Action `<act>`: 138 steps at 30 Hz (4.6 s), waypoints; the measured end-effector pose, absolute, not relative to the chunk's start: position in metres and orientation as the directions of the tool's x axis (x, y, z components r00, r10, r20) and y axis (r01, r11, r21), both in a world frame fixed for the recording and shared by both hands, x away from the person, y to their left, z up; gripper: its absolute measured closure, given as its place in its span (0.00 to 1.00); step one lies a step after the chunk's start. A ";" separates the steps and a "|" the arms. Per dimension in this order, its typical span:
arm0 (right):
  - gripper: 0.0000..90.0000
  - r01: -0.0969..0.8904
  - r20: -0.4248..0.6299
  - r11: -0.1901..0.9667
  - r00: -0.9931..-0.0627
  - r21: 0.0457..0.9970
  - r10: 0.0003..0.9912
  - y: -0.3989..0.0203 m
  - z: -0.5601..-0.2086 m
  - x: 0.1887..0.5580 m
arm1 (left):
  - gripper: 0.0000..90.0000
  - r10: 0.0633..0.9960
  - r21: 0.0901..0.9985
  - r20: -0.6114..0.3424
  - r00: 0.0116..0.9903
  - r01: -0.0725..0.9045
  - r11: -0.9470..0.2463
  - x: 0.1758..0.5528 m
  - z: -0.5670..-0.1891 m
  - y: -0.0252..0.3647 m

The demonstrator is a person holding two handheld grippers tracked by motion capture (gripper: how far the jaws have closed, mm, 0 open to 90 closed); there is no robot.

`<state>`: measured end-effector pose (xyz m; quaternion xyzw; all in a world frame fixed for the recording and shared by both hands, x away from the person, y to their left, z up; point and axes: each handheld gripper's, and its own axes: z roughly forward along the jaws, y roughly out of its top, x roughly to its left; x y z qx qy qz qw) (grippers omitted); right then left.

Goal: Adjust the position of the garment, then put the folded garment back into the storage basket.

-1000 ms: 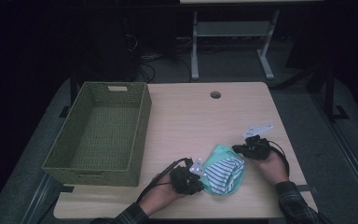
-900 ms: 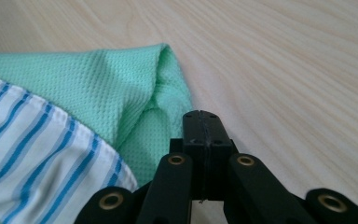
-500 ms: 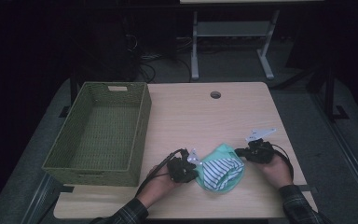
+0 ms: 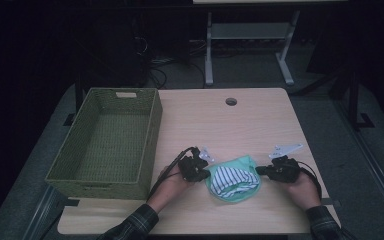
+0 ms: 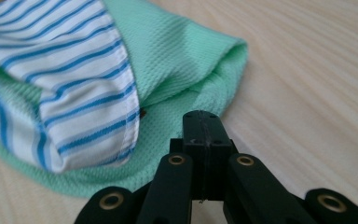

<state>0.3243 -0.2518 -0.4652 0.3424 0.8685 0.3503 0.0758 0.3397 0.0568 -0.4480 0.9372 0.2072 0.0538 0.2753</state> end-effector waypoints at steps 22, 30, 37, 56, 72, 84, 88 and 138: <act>1.00 0.496 0.098 0.491 -0.768 0.717 0.633 -0.245 -0.448 0.314 | 1.00 0.467 0.619 -0.058 0.882 0.399 -0.677 0.363 -0.423 0.076; 1.00 0.501 0.101 0.464 -0.751 0.730 0.653 -0.238 -0.448 0.349 | 1.00 0.392 0.653 -0.107 0.914 0.362 -0.665 0.326 -0.415 0.080; 1.00 0.498 0.105 0.474 -0.761 0.726 0.640 -0.224 -0.455 0.371 | 1.00 0.321 0.649 -0.121 0.939 0.320 -0.690 0.301 -0.419 0.067; 1.00 0.506 0.108 0.518 -0.779 0.690 0.618 -0.211 -0.467 0.370 | 1.00 0.289 0.563 -0.110 0.951 0.299 -0.771 0.296 -0.452 0.036; 1.00 0.497 0.123 0.539 -0.802 0.680 0.585 -0.215 -0.463 0.337 | 1.00 0.440 0.584 -0.077 0.895 0.398 -0.708 0.334 -0.450 0.072; 0.70 0.507 0.116 0.486 -0.767 0.712 0.631 -0.230 -0.461 0.332 | 0.83 0.419 0.633 -0.084 0.904 0.373 -0.678 0.332 -0.429 0.079; 0.49 0.511 0.092 0.463 -0.737 0.724 0.670 -0.242 -0.466 0.331 | 0.65 0.400 0.651 -0.100 0.911 0.364 -0.666 0.333 -0.424 0.078; 0.18 0.534 0.040 0.430 -0.659 0.728 0.751 -0.253 -0.482 0.341 | 0.26 0.279 0.398 -0.006 0.960 0.258 -0.881 0.341 -0.448 0.019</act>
